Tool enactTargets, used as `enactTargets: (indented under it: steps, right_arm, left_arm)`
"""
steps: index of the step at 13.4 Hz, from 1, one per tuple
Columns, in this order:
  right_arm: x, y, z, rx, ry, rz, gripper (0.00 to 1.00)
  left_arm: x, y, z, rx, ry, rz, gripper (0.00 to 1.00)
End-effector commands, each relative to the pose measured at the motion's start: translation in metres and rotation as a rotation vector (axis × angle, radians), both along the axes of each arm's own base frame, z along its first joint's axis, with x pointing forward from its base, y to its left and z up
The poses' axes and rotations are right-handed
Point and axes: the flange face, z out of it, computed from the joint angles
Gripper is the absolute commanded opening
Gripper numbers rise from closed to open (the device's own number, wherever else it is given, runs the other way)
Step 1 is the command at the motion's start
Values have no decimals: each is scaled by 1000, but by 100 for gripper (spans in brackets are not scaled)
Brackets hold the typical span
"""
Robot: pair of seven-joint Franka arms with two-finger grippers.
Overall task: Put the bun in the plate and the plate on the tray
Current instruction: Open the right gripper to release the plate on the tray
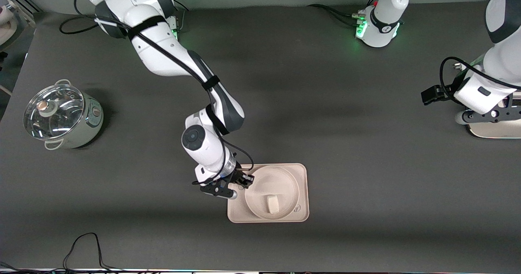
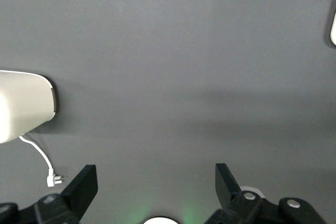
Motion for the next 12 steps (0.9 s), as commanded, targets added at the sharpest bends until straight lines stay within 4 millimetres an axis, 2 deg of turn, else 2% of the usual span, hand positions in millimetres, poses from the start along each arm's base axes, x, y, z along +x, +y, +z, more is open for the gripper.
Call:
enactTargets:
  steps: [1,2,3,4,6,9,11,12]
  right_arm:
    - [3,6,-3,34,0,3,0]
    - [3,6,-4,33,4,3,6]
    - [2,7,-4,35,5,3,49]
    - [3,5,-3,35,5,0,97]
    - [4,5,4,36,1,4,100]
    - [2,7,33,21,48,30,100]
    - [-1,-5,84,10,104,46,100]
    - [-1,-22,111,12,131,38,100]
  left_arm:
    - [4,1,6,-6,7,-10,100]
    - [4,2,7,0,3,-11,100]
    - [5,3,10,1,-5,-7,100]
    - [7,2,11,2,-8,-2,100]
    - [9,1,19,5,-20,6,100]
    - [14,4,33,8,-15,4,100]
    - [13,8,36,7,-12,8,100]
    - [12,8,37,6,-12,8,100]
